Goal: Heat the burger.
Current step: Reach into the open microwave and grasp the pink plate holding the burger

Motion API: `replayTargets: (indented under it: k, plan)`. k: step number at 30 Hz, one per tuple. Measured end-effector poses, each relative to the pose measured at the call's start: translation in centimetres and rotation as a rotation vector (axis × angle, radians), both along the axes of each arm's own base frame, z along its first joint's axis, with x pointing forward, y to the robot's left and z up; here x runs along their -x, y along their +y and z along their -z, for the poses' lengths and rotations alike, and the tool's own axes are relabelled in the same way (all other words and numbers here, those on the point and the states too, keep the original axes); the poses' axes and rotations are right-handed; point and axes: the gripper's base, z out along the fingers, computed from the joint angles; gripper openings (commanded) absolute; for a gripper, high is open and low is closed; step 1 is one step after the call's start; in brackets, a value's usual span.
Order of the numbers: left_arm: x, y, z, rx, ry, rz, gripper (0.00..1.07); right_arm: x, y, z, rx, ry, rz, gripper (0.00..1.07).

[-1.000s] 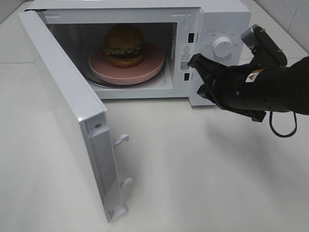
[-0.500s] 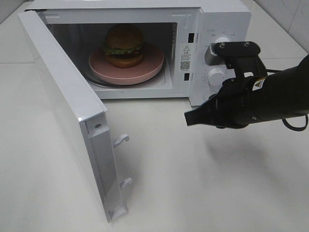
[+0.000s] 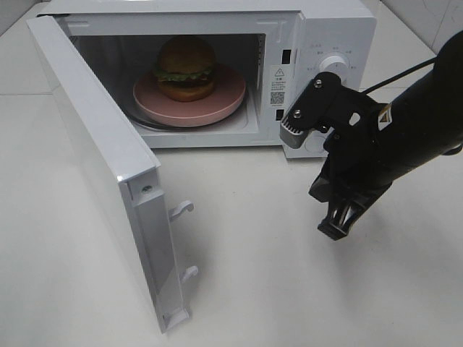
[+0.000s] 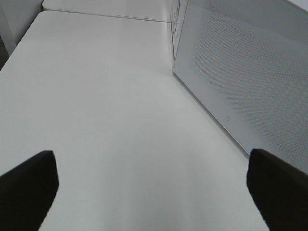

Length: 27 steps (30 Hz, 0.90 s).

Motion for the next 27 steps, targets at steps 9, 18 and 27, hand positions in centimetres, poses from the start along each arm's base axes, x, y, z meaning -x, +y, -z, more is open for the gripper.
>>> replayTargets:
  k: [9,18,27]
  plan:
    - [0.0,0.0,0.0,0.0,0.0,0.0,1.0,-1.0,-0.4,-1.1,0.172,-0.098,-0.159,0.03]
    - [0.0,0.0,0.0,0.0,0.0,0.0,1.0,-1.1,-0.6,-1.1,0.226,-0.127,-0.209,0.04]
    - [0.0,0.0,0.0,0.0,0.0,0.0,1.0,-1.0,-0.7,-1.1,0.258,-0.122,-0.257,0.05]
